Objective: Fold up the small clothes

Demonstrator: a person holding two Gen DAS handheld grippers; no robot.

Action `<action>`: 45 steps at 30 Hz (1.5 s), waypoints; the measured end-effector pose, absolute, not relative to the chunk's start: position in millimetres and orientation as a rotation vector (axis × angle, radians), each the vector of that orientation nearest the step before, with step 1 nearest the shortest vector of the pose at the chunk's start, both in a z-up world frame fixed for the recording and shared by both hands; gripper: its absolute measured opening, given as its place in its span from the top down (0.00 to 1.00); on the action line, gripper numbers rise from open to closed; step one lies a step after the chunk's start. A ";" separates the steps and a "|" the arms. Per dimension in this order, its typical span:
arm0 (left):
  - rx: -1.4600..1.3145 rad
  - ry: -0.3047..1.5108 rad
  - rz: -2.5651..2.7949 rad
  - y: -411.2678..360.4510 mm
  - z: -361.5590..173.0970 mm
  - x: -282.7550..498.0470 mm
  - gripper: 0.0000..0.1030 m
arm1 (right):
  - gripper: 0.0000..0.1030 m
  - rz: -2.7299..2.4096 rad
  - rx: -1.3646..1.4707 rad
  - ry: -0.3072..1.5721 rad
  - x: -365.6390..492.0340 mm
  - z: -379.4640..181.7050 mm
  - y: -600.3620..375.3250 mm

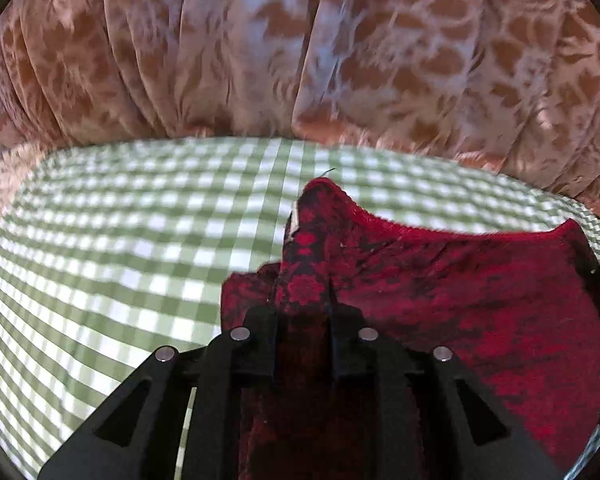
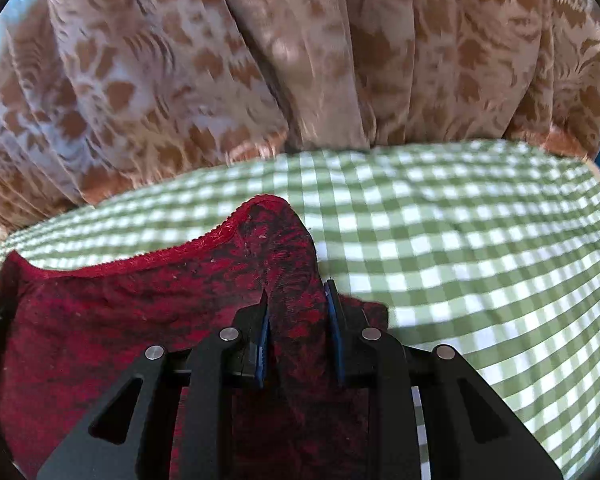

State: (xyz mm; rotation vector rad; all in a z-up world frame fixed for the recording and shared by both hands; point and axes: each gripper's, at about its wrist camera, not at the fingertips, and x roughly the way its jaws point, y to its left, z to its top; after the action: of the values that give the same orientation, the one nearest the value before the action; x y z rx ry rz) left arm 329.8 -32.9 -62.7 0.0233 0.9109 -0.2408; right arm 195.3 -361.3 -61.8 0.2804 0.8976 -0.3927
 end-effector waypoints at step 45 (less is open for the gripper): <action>-0.283 1.014 -0.506 74.2 -63.7 89.4 0.90 | 0.76 -0.082 0.483 1.018 -66.1 -36.6 -319.5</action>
State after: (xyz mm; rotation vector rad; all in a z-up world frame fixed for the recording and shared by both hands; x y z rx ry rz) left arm 89.4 74.2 -63.7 -0.2829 1.0143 -0.5065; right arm -66.1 -319.5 -36.6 0.4828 1.0181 -0.0822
